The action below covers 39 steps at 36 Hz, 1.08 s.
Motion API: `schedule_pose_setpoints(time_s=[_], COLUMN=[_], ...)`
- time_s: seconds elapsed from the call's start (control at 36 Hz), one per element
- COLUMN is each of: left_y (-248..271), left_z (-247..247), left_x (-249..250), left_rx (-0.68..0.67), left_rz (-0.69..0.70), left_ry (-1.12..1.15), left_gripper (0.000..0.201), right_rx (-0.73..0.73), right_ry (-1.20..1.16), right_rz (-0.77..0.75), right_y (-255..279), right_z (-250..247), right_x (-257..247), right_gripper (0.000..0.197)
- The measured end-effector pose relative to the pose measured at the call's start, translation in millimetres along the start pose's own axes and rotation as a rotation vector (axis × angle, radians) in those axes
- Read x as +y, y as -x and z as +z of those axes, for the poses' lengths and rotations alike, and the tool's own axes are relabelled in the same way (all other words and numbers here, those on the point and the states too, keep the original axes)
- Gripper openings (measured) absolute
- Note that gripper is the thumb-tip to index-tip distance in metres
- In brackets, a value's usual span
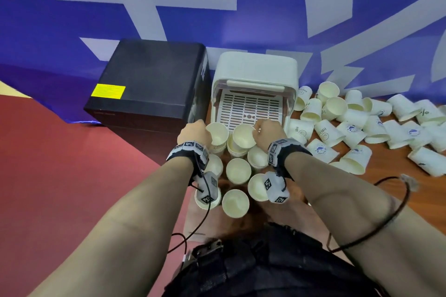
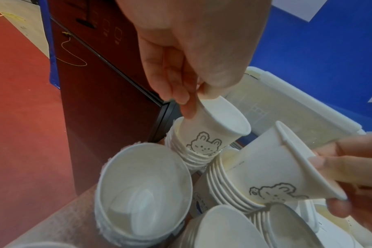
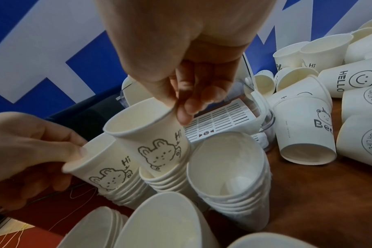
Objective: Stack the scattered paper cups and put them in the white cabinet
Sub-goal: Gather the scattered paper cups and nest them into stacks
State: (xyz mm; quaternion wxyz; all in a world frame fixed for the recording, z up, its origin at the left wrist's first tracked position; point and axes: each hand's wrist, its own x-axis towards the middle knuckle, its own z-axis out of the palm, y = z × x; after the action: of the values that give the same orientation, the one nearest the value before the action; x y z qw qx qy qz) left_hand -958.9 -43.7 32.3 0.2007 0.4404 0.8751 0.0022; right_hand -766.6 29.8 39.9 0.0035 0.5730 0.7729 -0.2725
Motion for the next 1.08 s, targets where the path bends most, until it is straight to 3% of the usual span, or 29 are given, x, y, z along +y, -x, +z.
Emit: schedule_pose_setpoints(time_s=[0.53, 0.81, 1.08], left_y=[-11.6, -12.7, -6.3], left_z=[24.3, 32.0, 10.4], left_x=[-8.3, -7.0, 0.8], left_rx=[-0.12, -0.147, -0.091], left_rz=[-0.039, -0.007, 0.012], left_ry=[-0.057, -0.064, -0.08], left_gripper=[0.027, 0.062, 0.043], right_rx=[-0.147, -0.177, -0.081], right_ry=[-0.046, -0.029, -0.054], right_rz=[0.003, -0.022, -0.022], right_y=[-22.8, -26.9, -18.0], right_z=[28.4, 37.6, 20.0], right_x=[9.0, 16.1, 15.9], right_gripper=[0.022, 0.038, 0.033])
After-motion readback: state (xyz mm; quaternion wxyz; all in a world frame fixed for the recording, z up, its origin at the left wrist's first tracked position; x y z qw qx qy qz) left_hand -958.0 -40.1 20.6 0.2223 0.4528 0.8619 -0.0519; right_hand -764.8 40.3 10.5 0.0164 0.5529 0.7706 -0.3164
